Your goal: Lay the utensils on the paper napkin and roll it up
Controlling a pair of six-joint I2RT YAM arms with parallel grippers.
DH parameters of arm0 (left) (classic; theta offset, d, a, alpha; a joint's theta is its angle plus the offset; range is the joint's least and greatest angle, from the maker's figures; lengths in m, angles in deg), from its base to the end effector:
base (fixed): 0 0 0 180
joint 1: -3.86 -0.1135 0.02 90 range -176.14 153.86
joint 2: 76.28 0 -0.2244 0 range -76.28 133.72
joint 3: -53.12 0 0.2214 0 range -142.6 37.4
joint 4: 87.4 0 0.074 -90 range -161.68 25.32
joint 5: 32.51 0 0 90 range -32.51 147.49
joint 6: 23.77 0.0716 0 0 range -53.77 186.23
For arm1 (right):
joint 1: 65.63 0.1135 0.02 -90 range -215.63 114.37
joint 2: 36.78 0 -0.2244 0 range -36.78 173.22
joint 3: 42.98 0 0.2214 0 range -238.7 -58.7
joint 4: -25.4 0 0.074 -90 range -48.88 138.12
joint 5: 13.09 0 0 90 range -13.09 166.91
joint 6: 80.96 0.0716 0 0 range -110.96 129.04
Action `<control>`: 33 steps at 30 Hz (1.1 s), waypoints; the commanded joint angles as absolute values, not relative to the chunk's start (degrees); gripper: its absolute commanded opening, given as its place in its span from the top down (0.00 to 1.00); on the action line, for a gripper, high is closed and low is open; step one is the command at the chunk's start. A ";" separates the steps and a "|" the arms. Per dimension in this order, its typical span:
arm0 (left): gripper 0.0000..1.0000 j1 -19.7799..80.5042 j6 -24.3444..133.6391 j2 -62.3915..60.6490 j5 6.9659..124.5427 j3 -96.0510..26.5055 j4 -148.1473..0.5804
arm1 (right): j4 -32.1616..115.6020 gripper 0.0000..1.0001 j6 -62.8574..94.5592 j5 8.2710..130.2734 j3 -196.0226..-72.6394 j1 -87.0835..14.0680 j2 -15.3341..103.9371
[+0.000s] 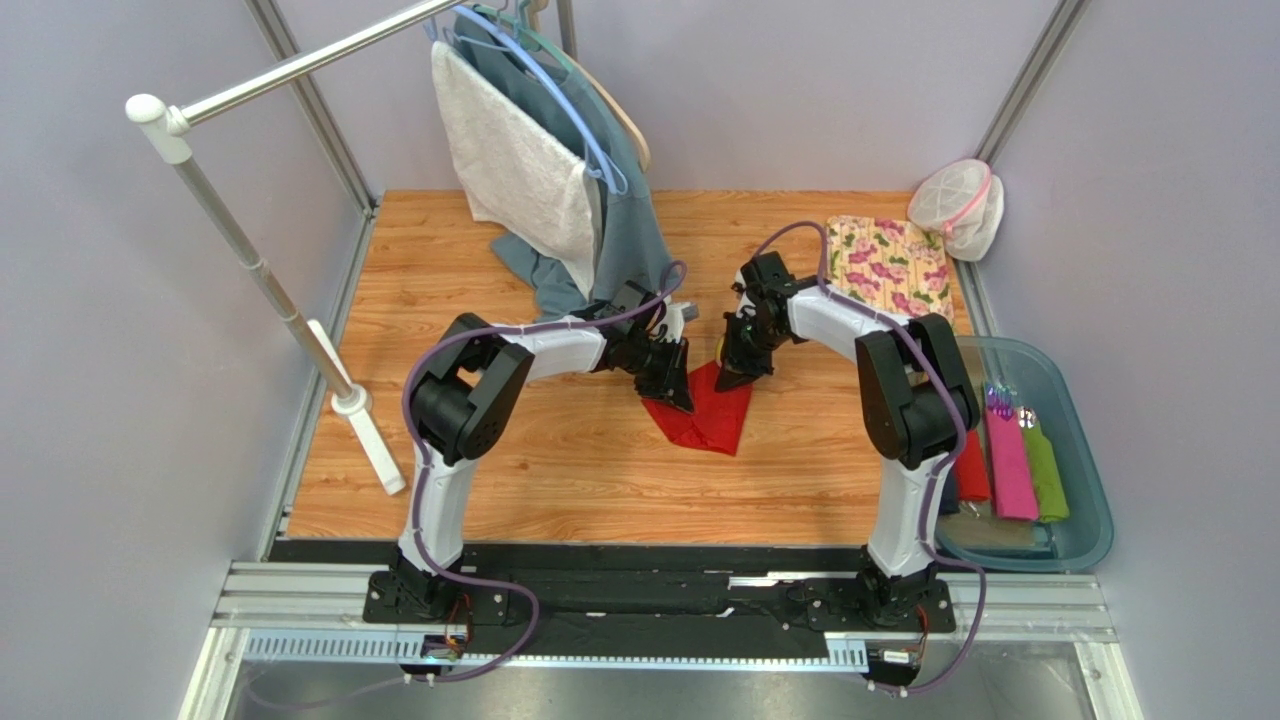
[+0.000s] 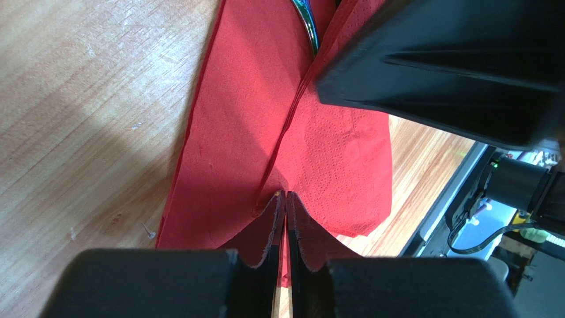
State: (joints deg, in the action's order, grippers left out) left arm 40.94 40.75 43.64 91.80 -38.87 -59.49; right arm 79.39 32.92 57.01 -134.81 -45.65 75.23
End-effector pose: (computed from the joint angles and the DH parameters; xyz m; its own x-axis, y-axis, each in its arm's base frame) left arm 0.2966 -0.2748 0.0941 -0.9188 0.2490 -0.3062 0.3935 0.6372 -0.6626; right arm 0.3210 0.1427 0.1092 -0.9922 0.0443 -0.1169 -0.0075 0.9121 0.4099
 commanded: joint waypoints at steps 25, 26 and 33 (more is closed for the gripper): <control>0.74 43.50 35.12 42.63 93.27 -37.57 -71.42 | 77.95 1.00 29.07 59.34 -135.78 -45.16 81.61; 0.74 43.50 34.59 43.16 93.09 -38.10 -71.33 | 78.04 1.00 29.16 58.90 -135.78 -45.16 81.26; 0.83 43.07 33.89 46.16 89.57 -38.37 -67.72 | 78.39 1.00 32.41 54.33 -137.97 -46.82 77.32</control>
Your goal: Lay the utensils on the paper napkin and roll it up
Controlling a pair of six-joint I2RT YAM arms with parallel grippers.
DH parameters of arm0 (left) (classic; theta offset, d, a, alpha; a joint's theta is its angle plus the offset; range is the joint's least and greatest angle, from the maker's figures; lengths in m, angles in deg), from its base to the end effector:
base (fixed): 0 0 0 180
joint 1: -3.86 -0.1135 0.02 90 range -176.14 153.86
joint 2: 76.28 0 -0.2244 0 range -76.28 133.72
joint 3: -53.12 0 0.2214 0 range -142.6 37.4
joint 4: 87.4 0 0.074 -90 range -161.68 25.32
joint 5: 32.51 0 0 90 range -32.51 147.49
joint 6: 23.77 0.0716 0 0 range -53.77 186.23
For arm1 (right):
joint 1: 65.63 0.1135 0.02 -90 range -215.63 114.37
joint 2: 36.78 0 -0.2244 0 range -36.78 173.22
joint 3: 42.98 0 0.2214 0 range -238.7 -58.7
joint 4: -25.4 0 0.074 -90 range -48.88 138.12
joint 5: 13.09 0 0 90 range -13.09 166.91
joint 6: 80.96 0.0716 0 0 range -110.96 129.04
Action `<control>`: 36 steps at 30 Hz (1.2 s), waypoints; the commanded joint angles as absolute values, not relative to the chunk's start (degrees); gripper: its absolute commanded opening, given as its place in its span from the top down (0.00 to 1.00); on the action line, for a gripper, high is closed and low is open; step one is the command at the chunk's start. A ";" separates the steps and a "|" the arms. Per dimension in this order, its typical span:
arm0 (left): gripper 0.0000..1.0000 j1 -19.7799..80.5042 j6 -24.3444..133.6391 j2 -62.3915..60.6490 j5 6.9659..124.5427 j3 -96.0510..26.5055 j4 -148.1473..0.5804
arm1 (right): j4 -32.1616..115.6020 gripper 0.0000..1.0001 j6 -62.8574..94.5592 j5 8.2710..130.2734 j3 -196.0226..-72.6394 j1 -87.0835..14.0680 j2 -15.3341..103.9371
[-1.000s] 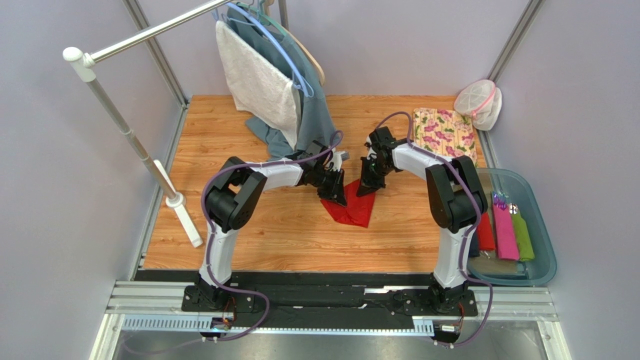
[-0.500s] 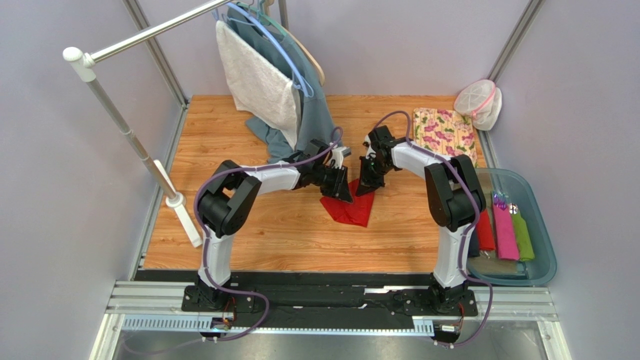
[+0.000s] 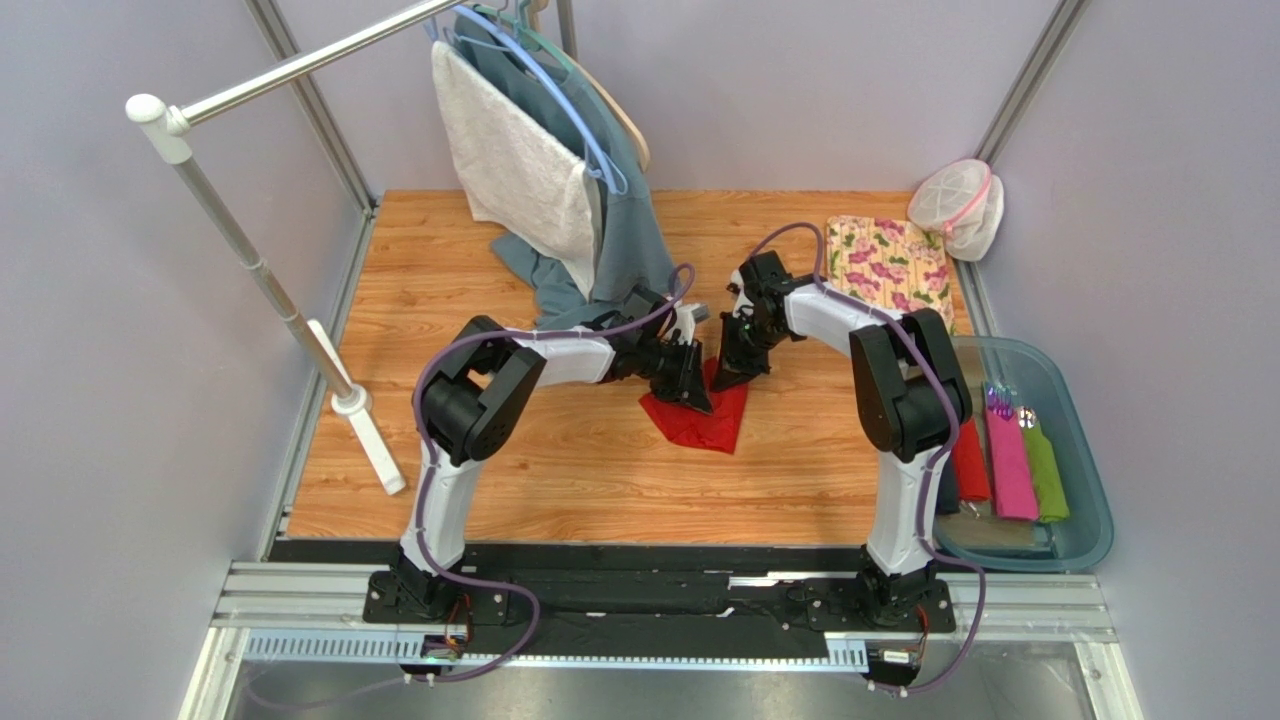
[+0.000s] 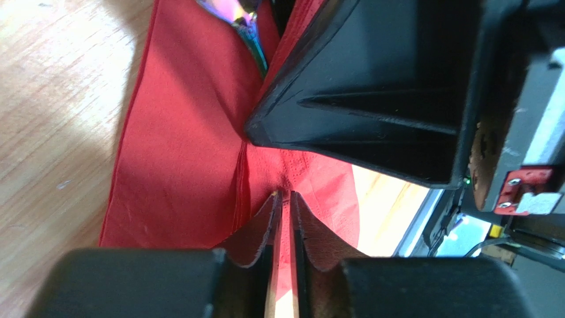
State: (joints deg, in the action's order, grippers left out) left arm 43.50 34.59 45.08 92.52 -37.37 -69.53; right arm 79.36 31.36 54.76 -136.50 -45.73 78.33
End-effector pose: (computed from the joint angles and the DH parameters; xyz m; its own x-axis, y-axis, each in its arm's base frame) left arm 0.2928 -0.2959 0.0918 -0.9198 0.2042 -0.3351 0.3893 0.5828 -0.7133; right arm 0.3257 0.1466 0.0993 -0.9956 0.0137 -0.0922 -0.0277 0.9012 0.4325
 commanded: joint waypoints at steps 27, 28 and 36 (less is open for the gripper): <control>0.84 42.54 33.71 45.80 89.57 -39.33 -66.84 | 78.66 1.00 32.07 60.12 -135.95 -45.86 80.10; 0.81 42.36 33.45 45.37 89.49 -39.16 -67.02 | 78.48 1.00 31.72 60.91 -135.78 -45.77 80.72; 0.62 42.44 30.02 39.04 95.10 -34.15 -80.46 | 75.67 1.00 28.46 58.37 -134.11 -45.86 82.66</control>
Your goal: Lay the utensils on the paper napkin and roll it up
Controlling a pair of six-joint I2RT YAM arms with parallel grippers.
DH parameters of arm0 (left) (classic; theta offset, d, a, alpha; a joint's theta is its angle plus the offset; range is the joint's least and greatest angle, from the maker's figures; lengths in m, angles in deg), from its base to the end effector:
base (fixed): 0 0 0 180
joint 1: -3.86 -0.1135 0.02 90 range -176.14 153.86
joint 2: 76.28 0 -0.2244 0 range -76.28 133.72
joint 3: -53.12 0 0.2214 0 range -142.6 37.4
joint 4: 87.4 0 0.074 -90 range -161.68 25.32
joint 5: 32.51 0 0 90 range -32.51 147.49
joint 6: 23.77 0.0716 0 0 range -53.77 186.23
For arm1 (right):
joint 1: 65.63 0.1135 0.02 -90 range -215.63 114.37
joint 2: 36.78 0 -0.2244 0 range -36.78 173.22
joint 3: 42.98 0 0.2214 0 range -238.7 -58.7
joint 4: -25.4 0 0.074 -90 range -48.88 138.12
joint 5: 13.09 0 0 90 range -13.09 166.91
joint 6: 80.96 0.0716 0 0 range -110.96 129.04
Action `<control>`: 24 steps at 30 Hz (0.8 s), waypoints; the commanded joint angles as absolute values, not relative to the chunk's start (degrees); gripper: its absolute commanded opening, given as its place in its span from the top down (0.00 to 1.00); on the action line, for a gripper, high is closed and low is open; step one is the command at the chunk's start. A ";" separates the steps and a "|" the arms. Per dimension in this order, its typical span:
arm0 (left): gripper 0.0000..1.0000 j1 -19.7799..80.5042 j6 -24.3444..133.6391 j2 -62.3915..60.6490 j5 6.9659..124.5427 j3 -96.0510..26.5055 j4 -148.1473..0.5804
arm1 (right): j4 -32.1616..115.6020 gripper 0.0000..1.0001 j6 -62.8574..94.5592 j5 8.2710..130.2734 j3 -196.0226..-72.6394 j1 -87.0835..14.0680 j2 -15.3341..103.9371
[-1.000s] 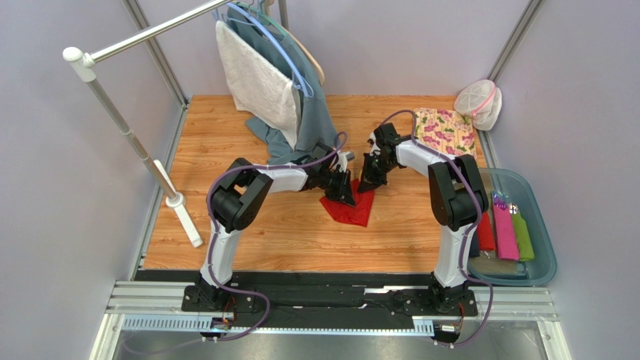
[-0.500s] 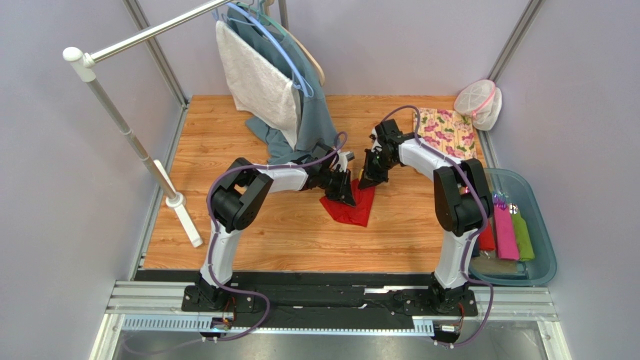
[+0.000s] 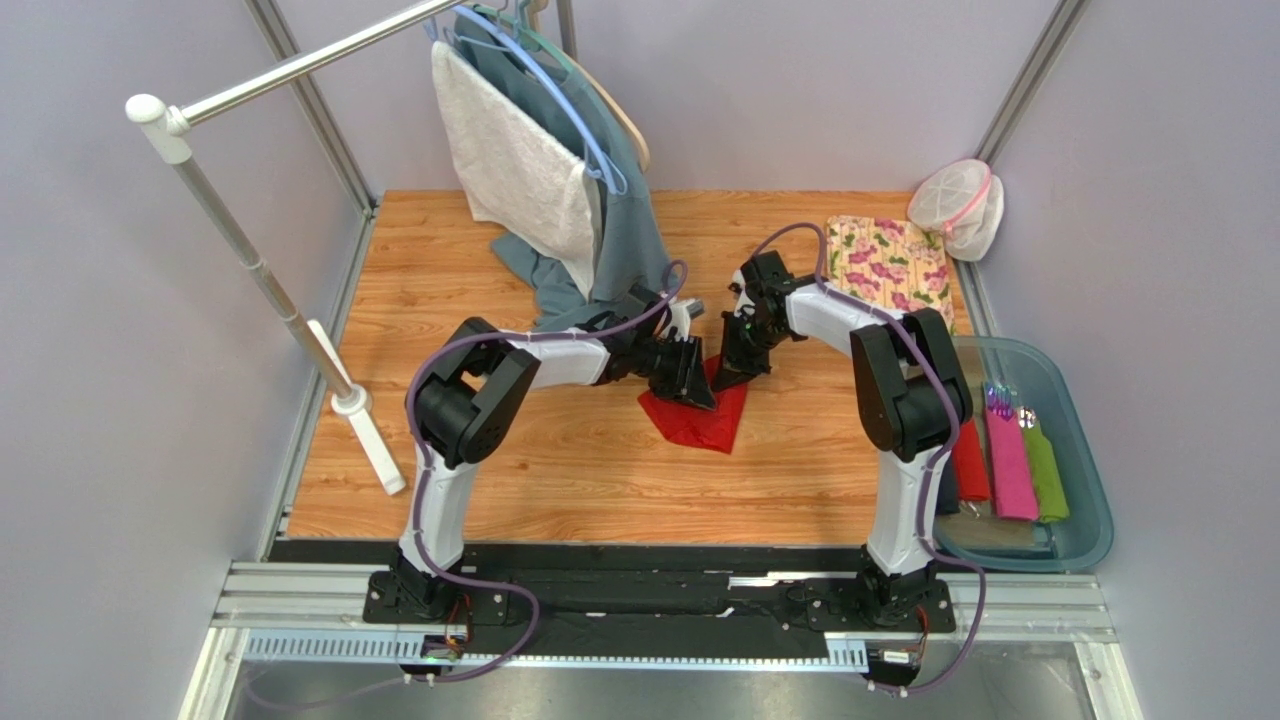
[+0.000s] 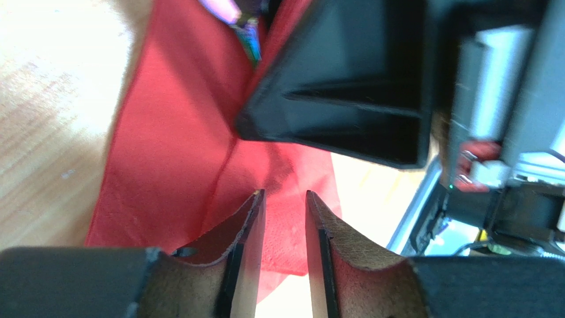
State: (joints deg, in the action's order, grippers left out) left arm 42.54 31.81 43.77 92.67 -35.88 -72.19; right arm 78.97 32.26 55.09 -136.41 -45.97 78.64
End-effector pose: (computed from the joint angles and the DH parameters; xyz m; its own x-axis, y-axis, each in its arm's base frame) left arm 0.2972 -0.2907 0.0978 -0.9298 0.1525 -0.3350 0.3591 0.5762 -0.7342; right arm 0.3269 0.1451 0.0972 -0.9956 0.0330 -0.0873 -0.0077 0.9032 0.4291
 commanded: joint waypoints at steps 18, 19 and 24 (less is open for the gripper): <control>0.75 42.62 23.86 45.71 90.28 -33.35 -79.95 | 75.05 1.00 26.70 56.35 -134.55 -46.12 81.61; 0.76 42.71 24.47 46.15 90.10 -33.70 -79.07 | 75.05 1.00 26.70 56.26 -134.63 -46.12 81.44; 0.83 42.71 24.39 47.30 89.49 -34.41 -76.08 | 76.63 0.98 27.14 53.19 -136.73 -46.12 80.03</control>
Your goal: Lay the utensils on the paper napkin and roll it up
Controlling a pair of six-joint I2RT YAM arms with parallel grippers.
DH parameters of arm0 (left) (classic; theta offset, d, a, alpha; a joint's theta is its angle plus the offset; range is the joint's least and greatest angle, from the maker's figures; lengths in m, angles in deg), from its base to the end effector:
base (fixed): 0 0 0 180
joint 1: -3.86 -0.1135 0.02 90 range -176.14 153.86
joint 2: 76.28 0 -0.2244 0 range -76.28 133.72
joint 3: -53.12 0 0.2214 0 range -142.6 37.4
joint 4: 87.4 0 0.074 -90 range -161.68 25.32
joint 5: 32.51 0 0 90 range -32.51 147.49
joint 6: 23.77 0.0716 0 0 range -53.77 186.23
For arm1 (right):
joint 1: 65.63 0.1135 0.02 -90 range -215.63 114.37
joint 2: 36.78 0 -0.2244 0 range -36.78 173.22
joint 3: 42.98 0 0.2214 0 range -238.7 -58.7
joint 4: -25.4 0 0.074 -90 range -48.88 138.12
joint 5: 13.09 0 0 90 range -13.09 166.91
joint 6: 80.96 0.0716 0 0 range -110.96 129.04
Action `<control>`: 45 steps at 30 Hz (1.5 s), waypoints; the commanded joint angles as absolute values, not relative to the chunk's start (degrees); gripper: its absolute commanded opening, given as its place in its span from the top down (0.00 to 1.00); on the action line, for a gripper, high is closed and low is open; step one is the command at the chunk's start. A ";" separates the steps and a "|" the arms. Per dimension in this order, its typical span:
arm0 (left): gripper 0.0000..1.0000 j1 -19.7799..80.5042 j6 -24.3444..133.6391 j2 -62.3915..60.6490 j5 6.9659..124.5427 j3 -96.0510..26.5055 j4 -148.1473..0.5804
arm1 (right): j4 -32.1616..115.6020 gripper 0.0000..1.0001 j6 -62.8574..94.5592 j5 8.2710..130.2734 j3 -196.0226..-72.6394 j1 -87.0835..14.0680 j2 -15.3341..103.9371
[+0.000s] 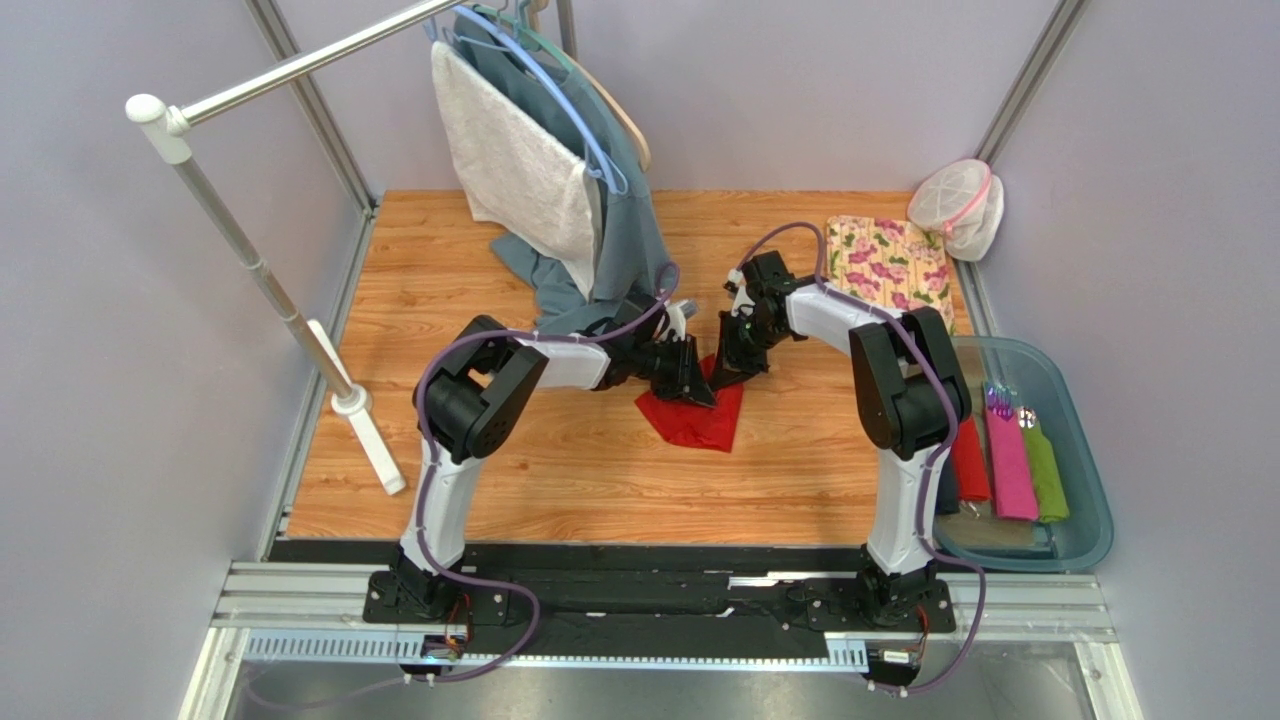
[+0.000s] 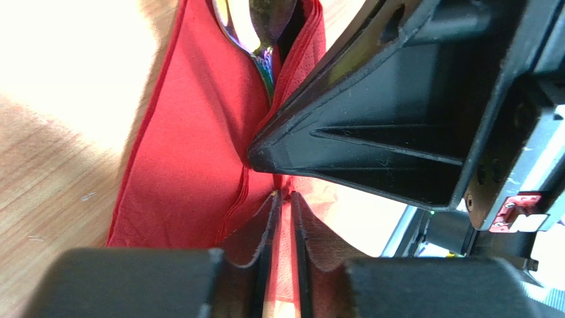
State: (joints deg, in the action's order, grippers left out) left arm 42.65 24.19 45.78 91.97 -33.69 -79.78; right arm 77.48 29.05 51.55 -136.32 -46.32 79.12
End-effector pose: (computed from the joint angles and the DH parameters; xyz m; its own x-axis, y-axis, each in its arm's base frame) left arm 0.3000 -0.2931 0.0854 -0.9562 0.0603 -0.2864 0.2686 0.5696 -0.7768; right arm 0.3289 0.1477 0.0967 -0.9940 -0.0206 -0.1076 -0.0700 0.8752 0.4787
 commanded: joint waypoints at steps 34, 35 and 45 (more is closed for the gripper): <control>0.71 42.53 25.09 38.51 91.33 -30.19 -84.68 | 76.54 1.00 22.84 56.44 -134.46 -46.21 83.28; 0.71 42.53 24.92 38.07 92.20 -30.10 -85.04 | 76.20 1.00 22.49 56.17 -134.46 -46.21 83.28; 0.77 42.89 20.88 43.60 91.95 -31.24 -82.59 | 76.19 1.00 20.46 52.49 -137.27 -46.74 83.90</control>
State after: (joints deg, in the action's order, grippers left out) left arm 42.80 22.50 41.41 91.56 -30.13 -82.20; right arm 79.21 24.28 48.53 -136.93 -46.67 80.04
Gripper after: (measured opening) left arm 0.256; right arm 0.007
